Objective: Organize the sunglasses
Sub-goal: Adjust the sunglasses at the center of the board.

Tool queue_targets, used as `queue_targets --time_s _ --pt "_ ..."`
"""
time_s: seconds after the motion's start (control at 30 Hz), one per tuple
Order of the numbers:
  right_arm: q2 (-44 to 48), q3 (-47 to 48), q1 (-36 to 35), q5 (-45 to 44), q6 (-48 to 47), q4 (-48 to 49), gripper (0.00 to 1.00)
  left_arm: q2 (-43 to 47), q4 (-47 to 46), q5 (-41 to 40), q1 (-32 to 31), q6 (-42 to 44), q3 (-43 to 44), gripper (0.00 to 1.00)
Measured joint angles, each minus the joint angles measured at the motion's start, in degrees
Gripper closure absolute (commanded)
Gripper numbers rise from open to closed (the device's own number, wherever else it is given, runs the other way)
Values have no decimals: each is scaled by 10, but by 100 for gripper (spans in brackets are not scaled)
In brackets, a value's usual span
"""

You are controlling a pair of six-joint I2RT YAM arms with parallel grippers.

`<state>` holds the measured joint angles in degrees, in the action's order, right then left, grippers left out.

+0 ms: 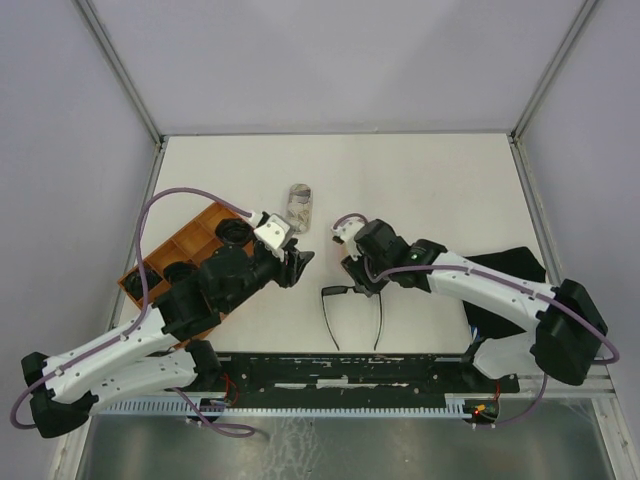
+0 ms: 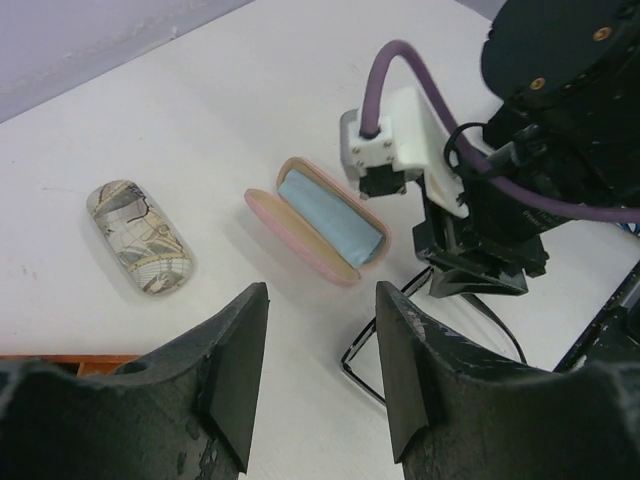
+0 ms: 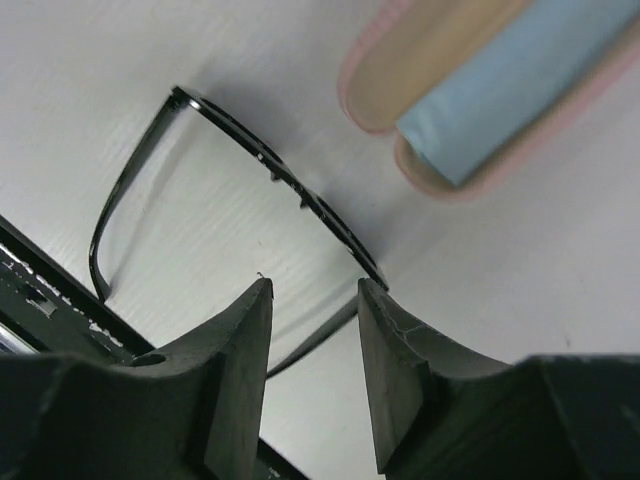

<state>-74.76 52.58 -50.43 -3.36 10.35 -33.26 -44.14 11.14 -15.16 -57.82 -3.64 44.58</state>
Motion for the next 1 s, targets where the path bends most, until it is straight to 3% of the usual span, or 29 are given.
queue_targets --time_s 0.23,0.43,1.0 --pt "-104 51 1 67 -146 32 56 12 19 -31 0 0 0 41" --pt "-153 89 18 113 -219 19 59 33 25 -54 0 0 0 40" --pt "-243 139 37 161 -281 -25 63 123 8 -118 0 -2 -31 39"
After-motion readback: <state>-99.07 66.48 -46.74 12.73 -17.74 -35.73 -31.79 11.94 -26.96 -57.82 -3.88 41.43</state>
